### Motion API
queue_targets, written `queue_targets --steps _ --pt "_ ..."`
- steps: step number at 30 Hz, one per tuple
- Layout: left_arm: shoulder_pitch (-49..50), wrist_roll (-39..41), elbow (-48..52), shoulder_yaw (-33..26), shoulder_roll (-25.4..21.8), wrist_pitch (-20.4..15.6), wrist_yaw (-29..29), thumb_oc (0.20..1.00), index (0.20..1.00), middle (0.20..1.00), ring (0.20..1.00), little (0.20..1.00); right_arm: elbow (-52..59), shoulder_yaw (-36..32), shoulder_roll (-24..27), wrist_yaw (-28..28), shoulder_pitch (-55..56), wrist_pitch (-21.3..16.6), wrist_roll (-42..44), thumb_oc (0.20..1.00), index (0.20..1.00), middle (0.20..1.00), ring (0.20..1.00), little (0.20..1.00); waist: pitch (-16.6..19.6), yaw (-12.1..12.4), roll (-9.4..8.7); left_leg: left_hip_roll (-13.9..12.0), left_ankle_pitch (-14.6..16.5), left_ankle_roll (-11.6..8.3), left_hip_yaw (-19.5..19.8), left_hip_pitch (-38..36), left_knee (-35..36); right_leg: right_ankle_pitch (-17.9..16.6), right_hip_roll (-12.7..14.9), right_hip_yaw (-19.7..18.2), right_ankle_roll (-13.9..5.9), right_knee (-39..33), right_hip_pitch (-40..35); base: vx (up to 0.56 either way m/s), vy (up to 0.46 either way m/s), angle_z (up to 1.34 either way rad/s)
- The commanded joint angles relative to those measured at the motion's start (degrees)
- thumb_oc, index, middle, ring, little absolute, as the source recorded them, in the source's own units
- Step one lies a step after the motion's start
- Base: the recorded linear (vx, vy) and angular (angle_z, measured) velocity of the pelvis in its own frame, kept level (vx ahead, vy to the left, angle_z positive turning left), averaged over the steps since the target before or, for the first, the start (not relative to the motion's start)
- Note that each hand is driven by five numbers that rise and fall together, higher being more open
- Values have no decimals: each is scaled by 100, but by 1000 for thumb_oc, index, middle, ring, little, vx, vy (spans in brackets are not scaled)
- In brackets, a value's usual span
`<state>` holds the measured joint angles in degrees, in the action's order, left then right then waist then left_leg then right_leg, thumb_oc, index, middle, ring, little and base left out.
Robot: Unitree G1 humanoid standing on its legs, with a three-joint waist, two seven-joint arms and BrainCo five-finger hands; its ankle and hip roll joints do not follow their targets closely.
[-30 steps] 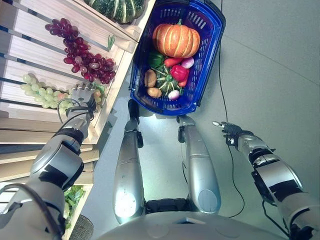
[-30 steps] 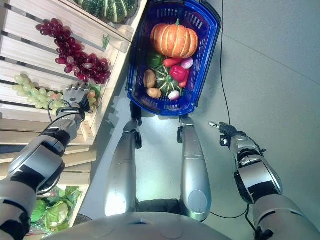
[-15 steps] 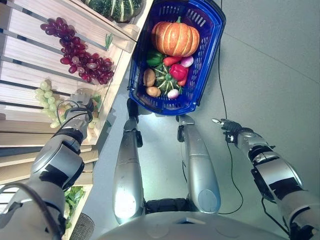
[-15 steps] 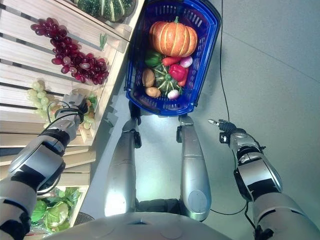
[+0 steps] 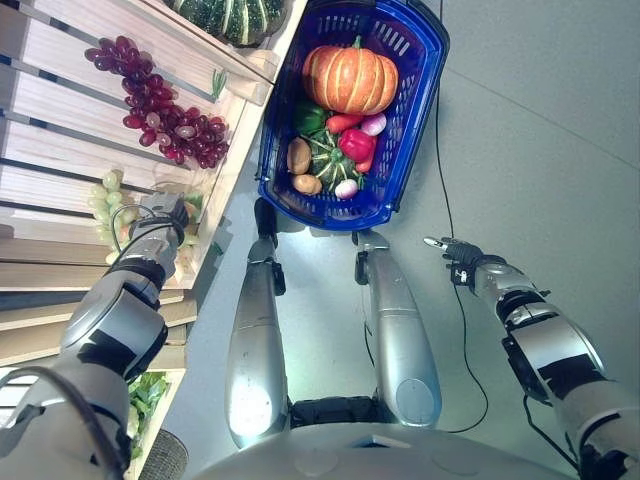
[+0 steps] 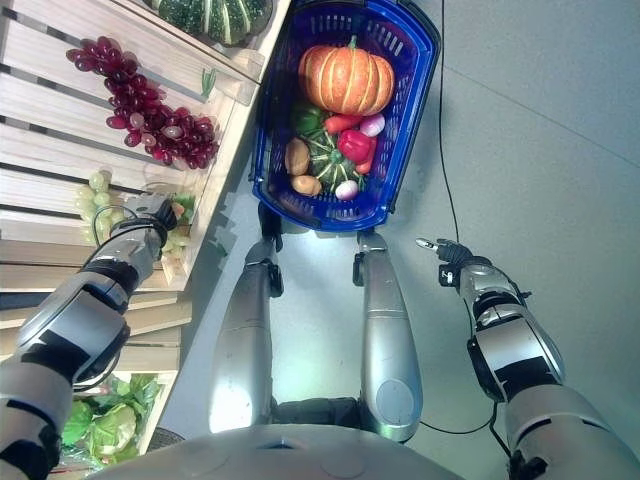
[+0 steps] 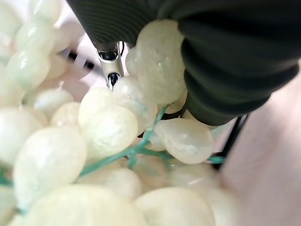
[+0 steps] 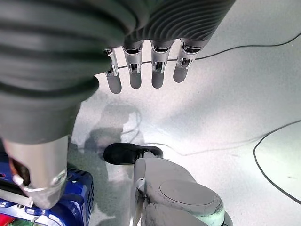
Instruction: Pick up fruits and vegetables into the basket
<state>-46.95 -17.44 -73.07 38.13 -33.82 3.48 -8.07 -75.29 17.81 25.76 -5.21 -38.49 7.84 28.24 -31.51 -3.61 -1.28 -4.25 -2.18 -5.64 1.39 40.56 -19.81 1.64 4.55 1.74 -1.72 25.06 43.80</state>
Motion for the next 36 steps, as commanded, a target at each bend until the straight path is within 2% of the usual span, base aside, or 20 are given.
queue_targets --steps 1,2,4,6,10,16,23,26,28,31,36 --pt "449 2953 -136 -1138 143 -1011 778 200 200 200 200 200 -72 37 197 77 490 -9 151 1000 1000 1000 1000 1000 171 112 47 406 122 268 -202 145 -23 221 -316 410 61 -136 -276 0 0 0" --pt "561 3998 82 -1515 107 -1320 1146 200 200 200 200 200 -31 -64 198 87 593 -56 94 1000 1000 1000 1000 1000 171 128 71 420 121 266 -195 94 17 230 -317 426 59 -161 -327 0 0 0" --pt "681 4581 317 -1844 106 -1399 1490 200 200 200 200 200 -4 -128 189 106 669 -91 68 1000 1000 1000 1000 1000 171 147 93 432 134 272 -188 53 44 255 -317 435 60 -166 -365 0 0 0" --pt "902 5898 721 -2254 126 -1634 1926 200 200 200 200 200 38 -253 194 130 753 -129 25 1000 1000 1000 1000 1000 171 194 142 450 134 271 -165 -12 87 269 -301 463 52 -167 -423 7 -3 2" --pt "1084 7167 1319 -2691 187 -1787 2410 200 200 200 200 200 83 -403 231 93 774 -187 19 1000 1000 1000 1000 1000 171 272 187 475 140 282 -135 -143 166 310 -293 501 58 -158 -538 12 -4 2" --pt "1186 8397 1924 -3074 298 -2141 3031 200 200 200 200 200 411 -443 193 31 781 -499 231 1000 1000 1000 1000 1000 171 351 159 489 145 295 -93 -305 290 328 -266 577 59 -196 -672 18 -15 7" --pt "1160 9154 2568 -3345 413 -2472 3558 200 200 200 200 200 1188 -392 27 29 778 -1130 681 1000 1000 1000 1000 1000 171 400 86 497 165 279 -57 -390 327 370 -237 646 69 -194 -772 4 -29 6" --pt "1165 9172 3068 -3431 474 -2616 3655 200 200 200 200 200 2289 -256 -82 219 856 -1398 757 1000 1000 1000 1000 1000 171 386 33 490 132 266 -60 -362 335 341 -234 679 88 -210 -758 -1 -21 1" --pt "1201 9064 3332 -3416 502 -2660 3613 200 200 200 200 200 2933 -131 -151 429 959 -1476 686 1000 1000 1000 1000 1000 171 371 4 493 164 259 -66 -383 323 379 -228 679 86 -194 -783 -5 -21 4" --pt "1279 8905 3819 -3361 620 -2784 3627 200 200 200 200 200 4054 42 -197 795 1194 -1784 366 1000 1000 1000 1000 1000 171 326 -14 502 153 263 -73 -393 347 385 -233 671 83 -196 -790 0 0 0" --pt "1368 8740 4414 -3321 817 -2945 3738 200 200 200 200 200 5103 67 -219 992 1394 -2203 -345 1000 1000 1000 1000 1000 171 272 16 500 137 280 -114 -460 420 396 -211 667 55 -242 -844 0 0 0"
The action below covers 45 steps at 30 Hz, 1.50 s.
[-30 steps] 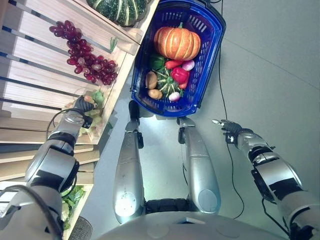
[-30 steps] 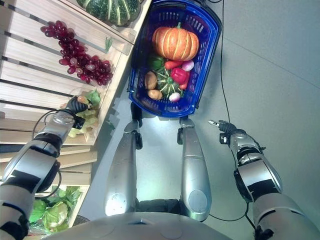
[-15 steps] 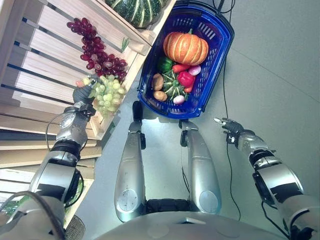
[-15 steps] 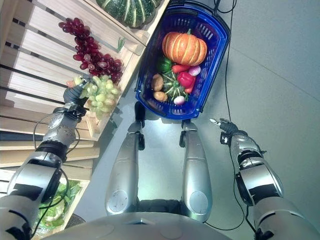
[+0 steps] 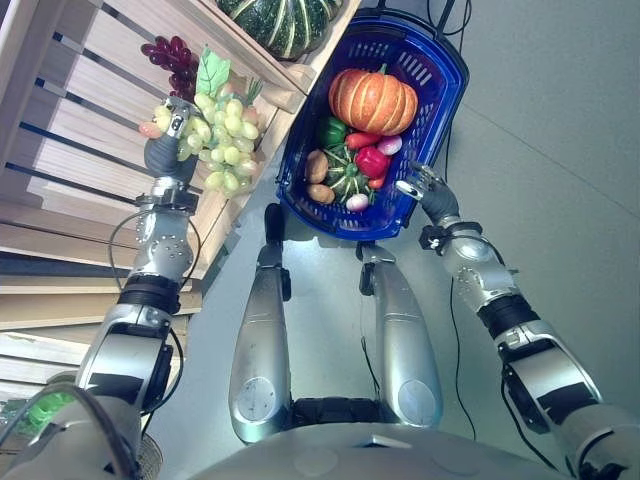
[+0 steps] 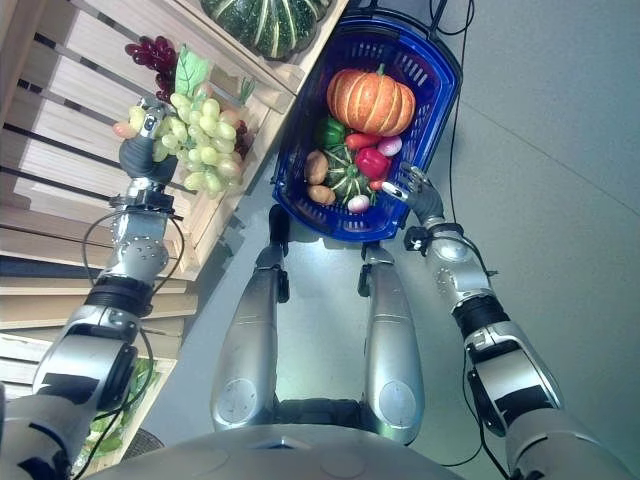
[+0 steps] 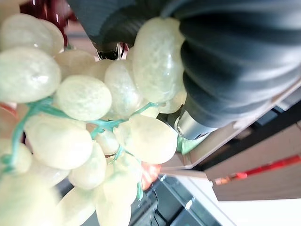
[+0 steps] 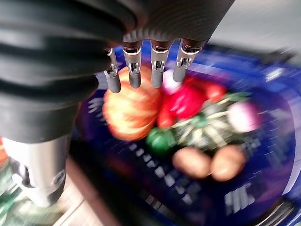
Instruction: Pick up fruits and vegetables into the basket
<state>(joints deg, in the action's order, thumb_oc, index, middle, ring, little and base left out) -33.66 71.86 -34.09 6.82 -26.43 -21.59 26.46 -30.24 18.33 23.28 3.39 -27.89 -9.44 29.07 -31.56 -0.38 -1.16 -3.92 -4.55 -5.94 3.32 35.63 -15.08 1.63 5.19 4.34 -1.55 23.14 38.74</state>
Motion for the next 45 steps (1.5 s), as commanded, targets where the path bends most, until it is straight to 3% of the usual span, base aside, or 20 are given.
queue_targets --steps 1,9,18,45 --pt "49 -198 580 -188 103 -459 302 200 200 200 200 200 697 13 25 121 345 -511 -463 1000 1000 1000 1000 1000 176 -56 10 469 374 310 -310 35 -55 397 -270 405 38 -54 -337 0 0 0" --pt "217 -522 1496 -112 298 -526 355 200 200 200 200 200 1864 46 18 136 438 -696 -1179 1000 1000 1000 1000 1000 176 -113 88 478 383 323 -370 24 -69 402 -237 358 22 -60 -332 1 4 0" --pt "200 -432 2489 136 468 -304 466 200 200 200 200 200 2781 288 115 -125 105 -501 -1250 1000 1000 1000 1000 1000 176 -115 130 467 387 331 -429 21 -66 412 -216 317 35 -67 -328 3 3 -2" --pt "-269 -40 3805 957 788 285 785 200 200 200 200 200 3058 1054 -167 -147 -785 19 -818 1000 1000 1000 1000 1000 176 -30 195 530 385 360 -427 -160 -21 330 -188 329 81 -191 -479 0 0 0"
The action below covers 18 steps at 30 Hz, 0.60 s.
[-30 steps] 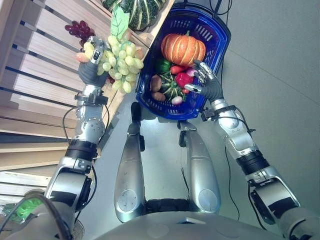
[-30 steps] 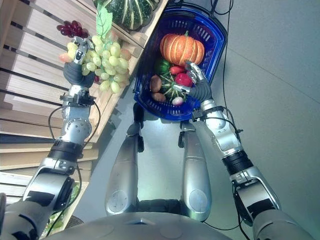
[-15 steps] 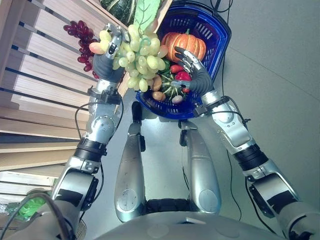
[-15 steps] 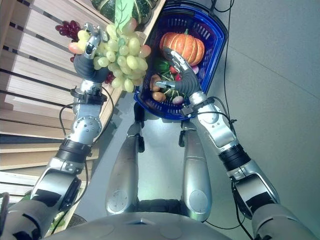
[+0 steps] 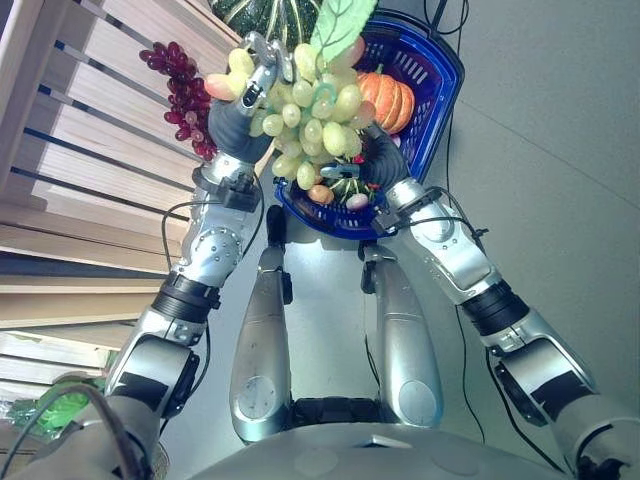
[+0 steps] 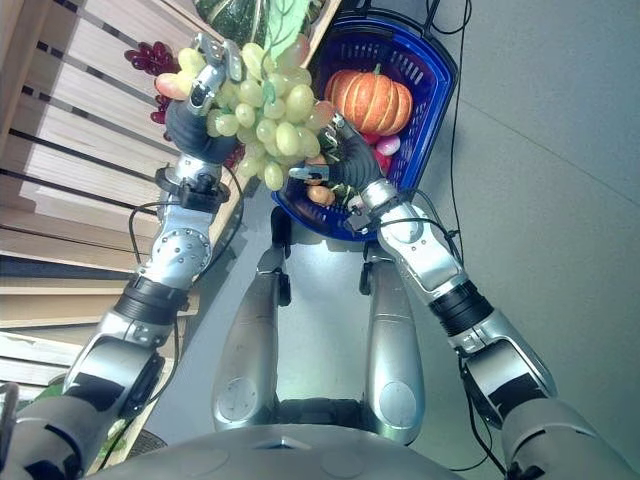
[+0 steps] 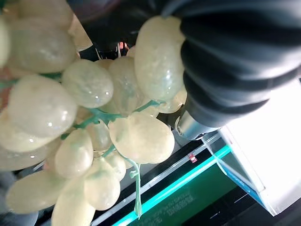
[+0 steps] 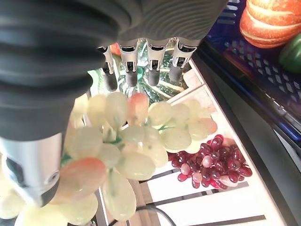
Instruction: Pick up fruits and vegetables into the basket
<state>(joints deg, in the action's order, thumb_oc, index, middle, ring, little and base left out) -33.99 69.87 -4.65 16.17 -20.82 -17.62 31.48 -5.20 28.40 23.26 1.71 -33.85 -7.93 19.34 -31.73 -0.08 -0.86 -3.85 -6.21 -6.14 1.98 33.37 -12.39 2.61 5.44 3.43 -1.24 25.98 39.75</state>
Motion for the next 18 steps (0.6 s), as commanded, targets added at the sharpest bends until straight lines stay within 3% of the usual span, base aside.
queue_targets --steps 1,15,16,17,18 --pt "-237 154 918 40 240 -100 276 200 200 200 200 200 541 70 -163 15 -217 -105 188 1000 1000 1000 1000 1000 194 -54 171 531 551 384 -291 66 -292 229 -214 419 51 -474 -576 0 0 0" --pt "-266 345 1133 302 312 130 371 200 200 200 200 200 534 303 -276 -127 -413 -77 654 1000 1000 1000 1000 1000 194 -15 184 582 573 406 -273 14 -276 238 -217 458 49 -473 -599 0 0 0" --pt "-271 353 1138 322 322 146 377 200 200 200 200 200 526 312 -289 -141 -428 -89 677 947 947 947 947 947 194 -15 182 584 573 407 -274 15 -278 234 -219 456 50 -478 -602 0 0 0" --pt "-280 350 1153 345 338 176 368 200 200 200 200 200 534 322 -293 -158 -455 -88 754 464 464 464 464 464 194 -13 179 582 571 408 -277 19 -281 230 -221 459 49 -473 -595 0 0 0" --pt "-289 360 1164 361 342 197 357 200 200 200 200 200 540 324 -296 -166 -465 -91 782 200 200 200 200 200 194 -14 178 583 571 409 -279 26 -286 229 -222 461 48 -469 -589 0 0 0"
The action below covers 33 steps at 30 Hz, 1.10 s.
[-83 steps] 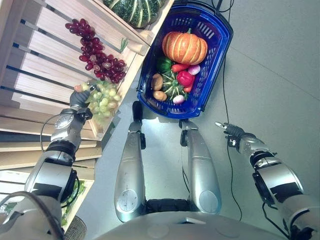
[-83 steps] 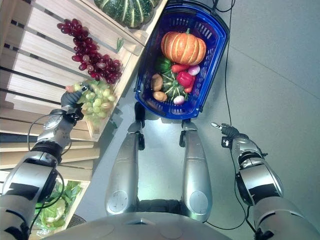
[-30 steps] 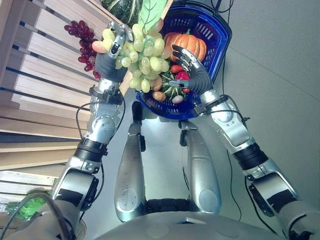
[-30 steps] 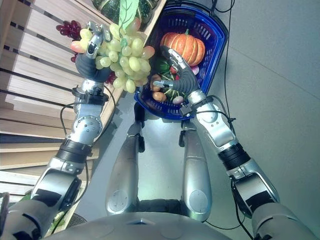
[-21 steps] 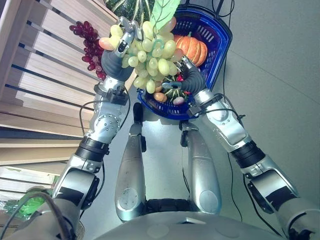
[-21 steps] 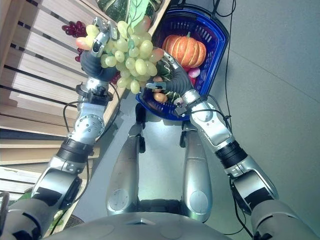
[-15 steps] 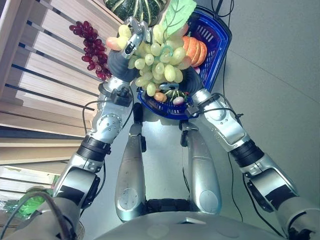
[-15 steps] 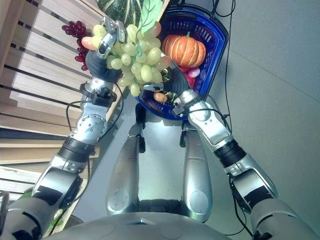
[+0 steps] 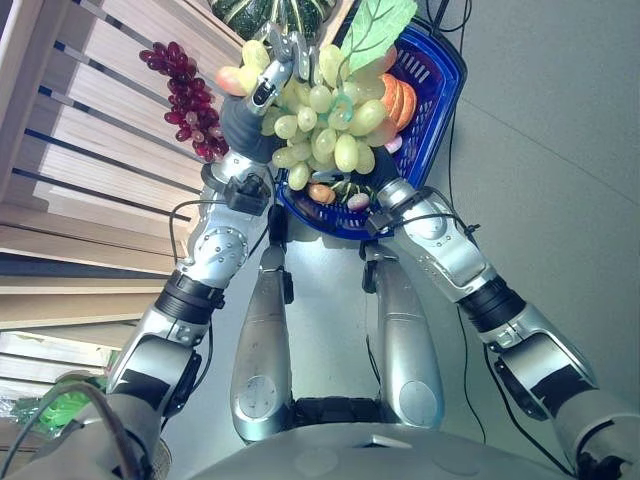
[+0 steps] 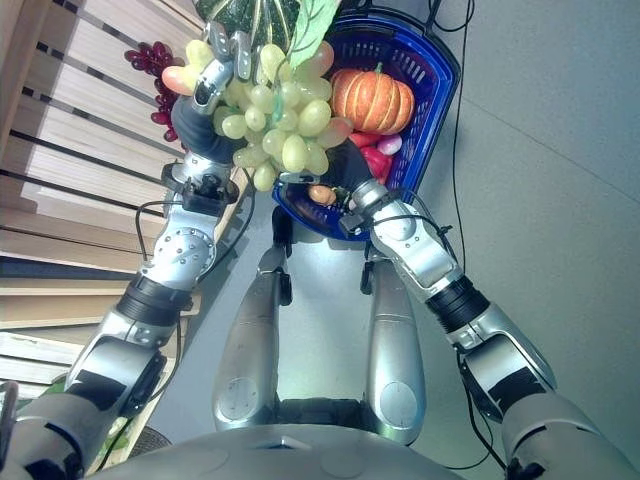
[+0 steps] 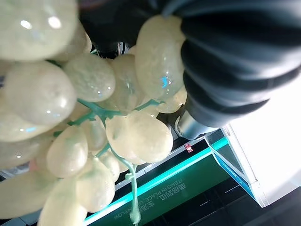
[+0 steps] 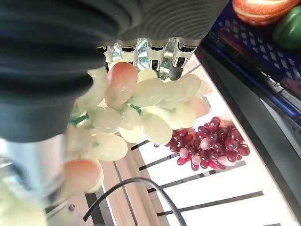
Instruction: Pick up fruits and vegetables into the basket
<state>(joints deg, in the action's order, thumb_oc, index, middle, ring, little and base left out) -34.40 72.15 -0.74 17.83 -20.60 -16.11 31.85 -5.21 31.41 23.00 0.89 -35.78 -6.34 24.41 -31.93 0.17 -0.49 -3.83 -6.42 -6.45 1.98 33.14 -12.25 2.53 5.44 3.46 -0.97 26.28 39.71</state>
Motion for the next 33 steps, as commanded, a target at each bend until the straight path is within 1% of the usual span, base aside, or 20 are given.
queue_targets --steps 1,7,14,17,18,19,20,21,22,23,24,25,26,27,28,29,30,31,32,33 --pt "-249 121 774 206 325 57 321 200 200 200 200 200 536 28 -273 -101 -281 -268 288 200 200 200 200 200 214 -40 140 580 591 440 -279 55 -297 235 -224 457 20 -502 -580 0 0 0" --pt "-255 159 757 266 344 118 299 200 200 200 200 200 560 64 -319 -88 -317 -258 331 200 200 200 200 200 214 -39 132 590 574 450 -281 28 -249 210 -239 468 15 -541 -594 0 0 0" --pt "-185 55 788 268 340 54 233 200 200 200 200 200 566 57 -321 -67 -310 -295 404 200 200 200 200 200 214 -20 151 601 548 450 -270 36 -207 192 -237 483 7 -569 -587 0 0 0" --pt "-189 -104 749 276 323 -73 3 200 200 200 200 200 568 46 -330 -67 -304 -332 421 200 200 200 200 200 214 -16 160 607 528 451 -264 23 -165 186 -242 492 3 -589 -596 0 0 0" --pt "-174 -289 733 253 308 -179 -260 203 203 203 203 203 587 45 -344 -44 -294 -341 381 200 200 200 200 200 214 -11 166 609 518 449 -263 36 -158 184 -243 498 3 -584 -579 0 0 0" --pt "-167 -406 694 235 290 -259 -491 285 285 285 285 285 608 23 -347 -44 -275 -341 340 200 200 200 200 200 214 -10 171 612 507 451 -262 47 -151 180 -242 505 3 -586 -568 0 0 0" --pt "-165 -433 689 233 288 -280 -548 391 391 391 391 391 611 19 -348 -45 -271 -343 333 200 200 200 200 200 214 -10 171 612 504 451 -262 49 -150 179 -242 506 3 -587 -567 0 0 0" --pt "-114 -960 623 168 252 -422 -1064 1000 1000 1000 1000 1000 596 21 -341 -7 -253 -391 301 200 200 200 200 200 214 2 175 617 507 441 -247 54 -163 186 -238 513 -4 -575 -564 0 0 0" --pt "-105 -1060 618 160 246 -462 -1140 1000 1000 1000 1000 1000 592 21 -340 1 -250 -399 294 200 200 200 200 200 214 3 177 618 505 439 -245 52 -161 188 -238 514 -5 -574 -565 0 0 0" --pt "-69 -1399 604 108 154 -574 -1454 1000 1000 1000 1000 1000 628 -16 -284 30 -227 -407 320 200 200 200 200 200 214 19 184 620 493 441 -248 76 -161 179 -227 538 -6 -583 -551 0 0 0" --pt "-59 -1515 608 101 152 -596 -1588 1000 1000 1000 1000 1000 631 -19 -277 38 -226 -410 325 200 200 200 200 200 214 20 187 621 492 441 -248 82 -164 178 -226 540 -6 -583 -548 0 0 0" --pt "-45 -1863 568 70 63 -799 -1975 1000 1000 1000 1000 1000 641 -53 -245 39 -185 -442 333 200 200 200 200 200 214 30 193 622 476 443 -249 88 -144 170 -222 553 -8 -596 -540 0 0 0" --pt "-29 -2043 519 18 -26 -952 -2216 1000 1000 1000 1000 1000 662 -98 -208 47 -151 -459 360 200 200 200 200 200 214 40 199 624 467 445 -245 93 -127 169 -215 561 -12 -609 -538 0 0 0" --pt "11 -2608 485 -63 -97 -1098 -2759 1000 1000 1000 1000 1000 660 -133 -165 79 -113 -509 402 200 200 200 200 200 214 50 209 633 465 442 -239 119 -139 173 -209 568 -13 -606 -518 0 0 0" --pt "44 -2862 411 -141 -174 -1187 -3064 1000 1000 1000 1000 1000 633 -183 -149 79 -66 -557 396 200 200 200 200 200 214 62 220 641 460 443 -227 123 -131 179 -207 574 -12 -608 -515 0 0 0" --pt "104 -3389 324 -235 -210 -1267 -3453 1000 1000 1000 1000 1000 595 -219 -134 114 -36 -623 373 200 200 200 200 200 214 77 230 654 459 439 -212 128 -131 186 -204 581 -15 -606 -513 0 0 0" --pt "135 -3913 245 -312 -296 -1293 -3872 1000 1000 1000 1000 1000 566 -268 -111 120 -1 -673 381 200 200 200 200 200 214 88 238 658 457 437 -207 133 -133 192 -199 593 -13 -603 -510 0 0 0" --pt "160 -4101 211 -362 -360 -1324 -4068 1000 1000 1000 1000 1000 555 -306 -92 129 28 -716 392 200 200 200 200 200 214 98 241 663 455 436 -200 134 -135 197 -195 601 -13 -598 -510 0 0 0" --pt "224 -4605 169 -467 -433 -1318 -4362 1000 1000 1000 1000 1000 549 -358 -66 172 78 -786 393 200 200 200 200 200 214 114 247 670 453 428 -192 144 -146 204 -192 614 -12 -586 -501 0 0 0" --pt "271 -4845 144 -561 -496 -1273 -4600 1000 1000 1000 1000 1000 542 -420 -38 179 128 -827 400 200 200 200 200 200 214 124 255 674 450 425 -191 150 -144 211 -190 624 -6 -584 -494 0 0 0"
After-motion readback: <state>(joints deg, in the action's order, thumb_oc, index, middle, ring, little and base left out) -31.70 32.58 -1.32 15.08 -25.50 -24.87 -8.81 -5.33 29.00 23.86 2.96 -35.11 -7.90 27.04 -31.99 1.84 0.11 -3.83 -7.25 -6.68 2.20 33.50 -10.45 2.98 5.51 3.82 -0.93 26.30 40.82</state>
